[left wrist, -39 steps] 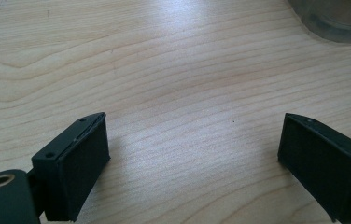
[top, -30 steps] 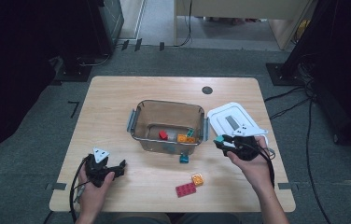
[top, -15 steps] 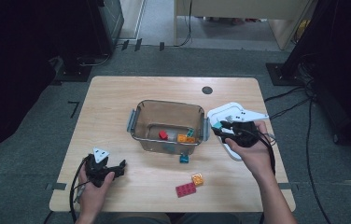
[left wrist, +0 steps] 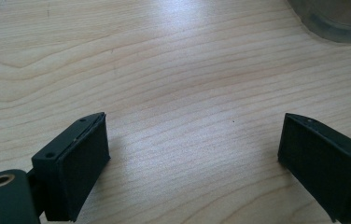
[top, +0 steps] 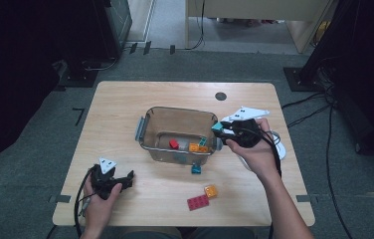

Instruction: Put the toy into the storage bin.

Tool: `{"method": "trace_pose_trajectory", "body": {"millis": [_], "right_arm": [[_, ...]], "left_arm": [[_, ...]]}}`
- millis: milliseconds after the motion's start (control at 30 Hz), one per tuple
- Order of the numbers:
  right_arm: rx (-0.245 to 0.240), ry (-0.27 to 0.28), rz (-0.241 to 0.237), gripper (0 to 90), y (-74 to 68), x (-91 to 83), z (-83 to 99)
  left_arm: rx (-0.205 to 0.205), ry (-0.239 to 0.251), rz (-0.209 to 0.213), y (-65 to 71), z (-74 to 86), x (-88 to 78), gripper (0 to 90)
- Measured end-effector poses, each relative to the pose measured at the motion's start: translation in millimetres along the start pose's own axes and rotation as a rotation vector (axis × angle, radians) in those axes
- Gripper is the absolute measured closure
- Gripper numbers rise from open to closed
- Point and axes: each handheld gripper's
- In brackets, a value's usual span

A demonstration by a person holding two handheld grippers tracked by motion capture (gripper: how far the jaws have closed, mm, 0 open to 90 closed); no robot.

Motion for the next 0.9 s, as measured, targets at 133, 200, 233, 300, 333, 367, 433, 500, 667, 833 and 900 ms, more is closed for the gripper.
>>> {"method": "trace_pose_trajectory", "body": {"millis": [133, 200, 233, 300, 333, 367, 433, 500, 667, 833, 900], "right_arm": [[-0.013, -0.012, -0.019, 60.1, -5.6, 11.2, -4.7], [-0.017, -0.018, -0.027, 60.2, -8.0, 16.5, -6.8], [-0.019, -0.02, -0.031, 60.2, -9.3, 19.3, -7.7], [-0.023, -0.025, -0.039, 60.1, -12.0, 24.6, -9.3], [-0.025, -0.029, -0.043, 60.2, -13.2, 26.8, -9.9], [-0.029, -0.034, -0.046, 60.1, -14.4, 29.2, -10.5], [-0.032, -0.04, -0.053, 60.1, -16.5, 33.4, -11.6], [-0.036, -0.048, -0.06, 60.1, -18.1, 37.4, -12.6], [-0.035, -0.069, -0.089, 59.9, -21.1, 44.9, -14.9], [-0.019, -0.082, -0.116, 54.6, -22.0, 47.4, -15.6], [-0.015, -0.085, -0.117, 52.6, -22.2, 46.7, -15.2]], "left_arm": [[0.0, 0.0, 0.0, 0.0, 0.0, 0.0, 8.3], [0.0, 0.0, -0.001, 0.0, 0.0, 0.1, 8.3], [-0.001, 0.0, -0.001, 0.0, 0.0, 0.1, 8.3], [0.0, 0.0, -0.001, 0.0, 0.0, 0.1, 8.3], [-0.001, 0.0, -0.001, 0.0, 0.0, 0.1, 8.3], [-0.001, 0.0, -0.001, 0.0, 0.0, 0.1, 8.3], [0.0, 0.0, 0.0, 0.0, 0.0, 0.1, 8.3], [0.0, 0.0, -0.001, 0.0, 0.0, 0.1, 8.3], [0.0, 0.0, -0.001, 0.0, 0.0, 0.0, 8.3], [0.0, 0.0, -0.001, 0.0, 0.0, 0.1, 8.3], [-0.001, 0.0, 0.0, 0.0, 0.0, 0.1, 8.3]]}}
Point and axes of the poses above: each handheld gripper's, and its own axes: x roughly forward along the jaws, z roughly out of its underside, y roughly to its right, and after that the axes turned 3 degrees about -z, right-handed
